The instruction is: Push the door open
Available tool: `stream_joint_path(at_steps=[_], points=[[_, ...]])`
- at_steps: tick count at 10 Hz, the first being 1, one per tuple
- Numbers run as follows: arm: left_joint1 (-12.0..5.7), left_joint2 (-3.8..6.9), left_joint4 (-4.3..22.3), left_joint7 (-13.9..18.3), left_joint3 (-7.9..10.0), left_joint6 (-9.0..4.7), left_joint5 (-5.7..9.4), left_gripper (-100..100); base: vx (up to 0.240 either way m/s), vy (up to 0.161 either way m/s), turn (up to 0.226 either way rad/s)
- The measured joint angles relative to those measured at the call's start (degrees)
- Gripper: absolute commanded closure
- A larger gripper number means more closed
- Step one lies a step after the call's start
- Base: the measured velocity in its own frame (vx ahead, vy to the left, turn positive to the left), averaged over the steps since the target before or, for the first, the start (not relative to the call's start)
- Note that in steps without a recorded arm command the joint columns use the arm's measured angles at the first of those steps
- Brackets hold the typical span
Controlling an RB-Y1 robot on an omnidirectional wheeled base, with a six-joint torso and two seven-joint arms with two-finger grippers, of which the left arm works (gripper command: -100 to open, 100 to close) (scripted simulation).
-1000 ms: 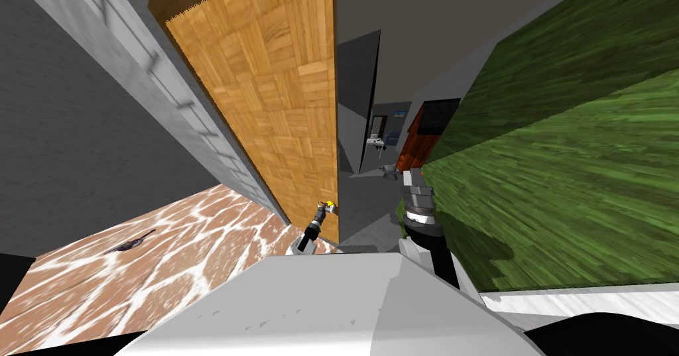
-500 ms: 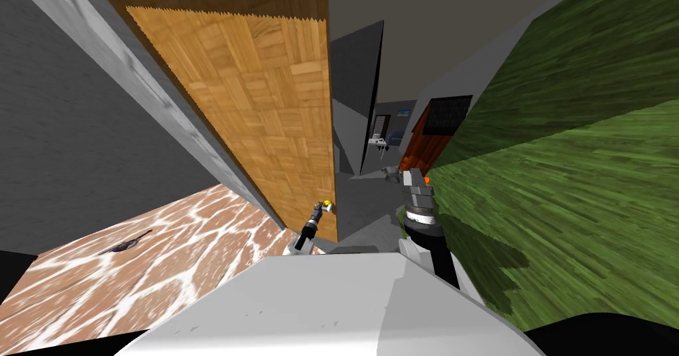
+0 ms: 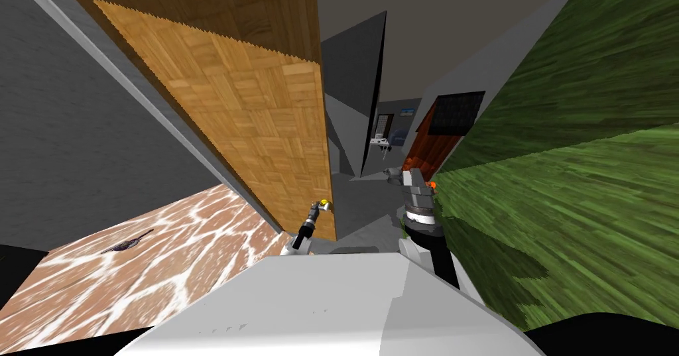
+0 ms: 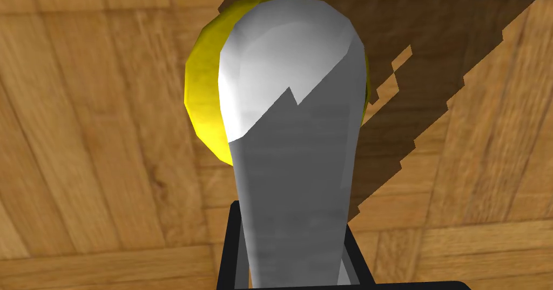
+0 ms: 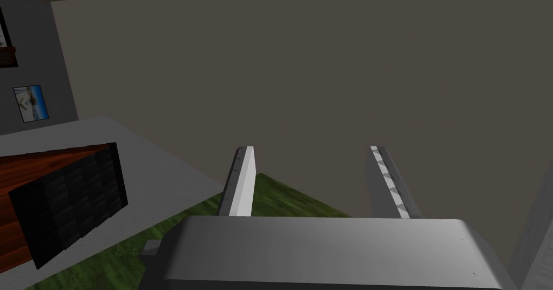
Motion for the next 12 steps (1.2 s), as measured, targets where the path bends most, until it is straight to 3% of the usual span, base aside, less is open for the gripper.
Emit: stream_joint_path(at_steps=[2, 3, 4, 5, 6, 7, 9, 12], points=[[0.99, 0.00, -2.3, 0.0, -0.19, 1.06, -0.12, 100, 0.027, -0.033, 0.024], [0.40, -0.15, -1.0, -0.3, 0.53, 0.72, 0.28, 100, 0.094, -0.115, 0.077], [1.94, 0.02, -3.3, -0.5, 0.76, 1.72, 0.36, 100, 0.153, -0.114, 0.084], [2.04, 0.01, -3.3, -0.8, 1.36, 2.26, 0.69, 100, 0.177, -0.175, 0.087], [2.33, 0.13, -3.6, -1.1, 2.11, 2.42, 1.07, 100, 0.167, -0.164, 0.085], [1.30, 0.30, -2.0, -1.2, 3.07, 1.65, 1.62, 100, 0.136, -0.121, 0.056], [1.77, 0.31, -3.3, -1.8, 4.40, 1.98, 2.27, 100, 0.180, -0.131, 0.066], [1.53, 0.07, -2.8, -2.6, 6.44, 1.92, 3.33, 100, 0.162, -0.117, 0.065]])
